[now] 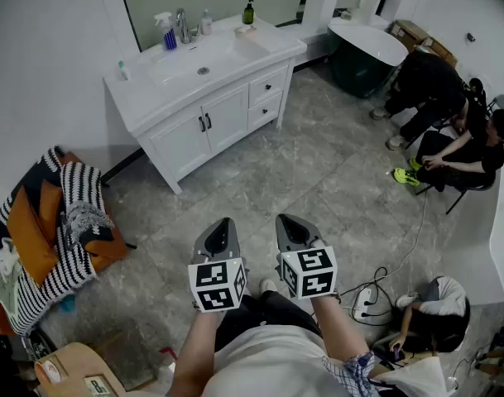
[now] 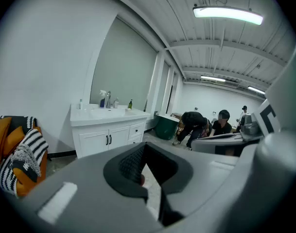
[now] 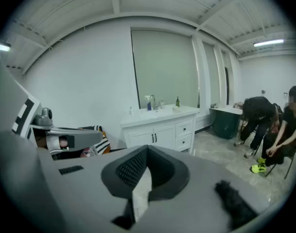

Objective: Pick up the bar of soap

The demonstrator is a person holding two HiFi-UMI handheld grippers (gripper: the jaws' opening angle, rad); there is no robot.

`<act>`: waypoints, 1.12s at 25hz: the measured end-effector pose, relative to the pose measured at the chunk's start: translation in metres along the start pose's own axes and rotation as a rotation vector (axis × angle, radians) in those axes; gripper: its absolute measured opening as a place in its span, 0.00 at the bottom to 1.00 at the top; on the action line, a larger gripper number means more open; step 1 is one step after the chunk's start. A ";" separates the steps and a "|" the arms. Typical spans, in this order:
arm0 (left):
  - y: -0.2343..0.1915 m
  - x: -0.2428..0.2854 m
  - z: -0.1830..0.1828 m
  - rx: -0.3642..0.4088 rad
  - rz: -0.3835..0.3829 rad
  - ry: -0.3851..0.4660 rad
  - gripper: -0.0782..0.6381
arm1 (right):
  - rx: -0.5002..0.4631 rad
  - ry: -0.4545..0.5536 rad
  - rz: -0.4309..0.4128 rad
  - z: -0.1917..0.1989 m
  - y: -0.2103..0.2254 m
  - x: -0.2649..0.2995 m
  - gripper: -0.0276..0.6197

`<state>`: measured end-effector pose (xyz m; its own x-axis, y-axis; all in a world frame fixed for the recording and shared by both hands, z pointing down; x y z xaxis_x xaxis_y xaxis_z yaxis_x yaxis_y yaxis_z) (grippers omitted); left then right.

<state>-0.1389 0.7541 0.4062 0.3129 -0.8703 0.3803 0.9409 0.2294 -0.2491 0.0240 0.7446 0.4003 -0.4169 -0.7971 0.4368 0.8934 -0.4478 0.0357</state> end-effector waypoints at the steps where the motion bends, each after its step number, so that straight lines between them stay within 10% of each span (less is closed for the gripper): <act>1: 0.000 0.001 0.001 0.003 0.001 -0.002 0.12 | 0.001 -0.001 0.002 0.001 0.001 0.001 0.06; 18: 0.006 0.020 0.007 0.008 0.010 -0.053 0.12 | -0.027 -0.037 -0.100 0.010 0.009 0.016 0.07; 28: 0.020 0.036 0.016 0.038 0.023 -0.139 0.12 | 0.003 -0.001 -0.096 0.013 0.041 0.015 0.32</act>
<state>-0.1065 0.7342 0.4291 0.3465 -0.7966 0.4953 0.9368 0.2669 -0.2260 0.0566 0.7198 0.4196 -0.5007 -0.7500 0.4322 0.8497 -0.5211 0.0800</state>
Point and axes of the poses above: the fingertips, and each gripper's own axes: x forward along the fingers, y to its right, z out of its underside, the point moved 7 cm from there along -x, backward along the fingers, and after that the axes turned 4 degrees about -x, right-handed, at the moved point
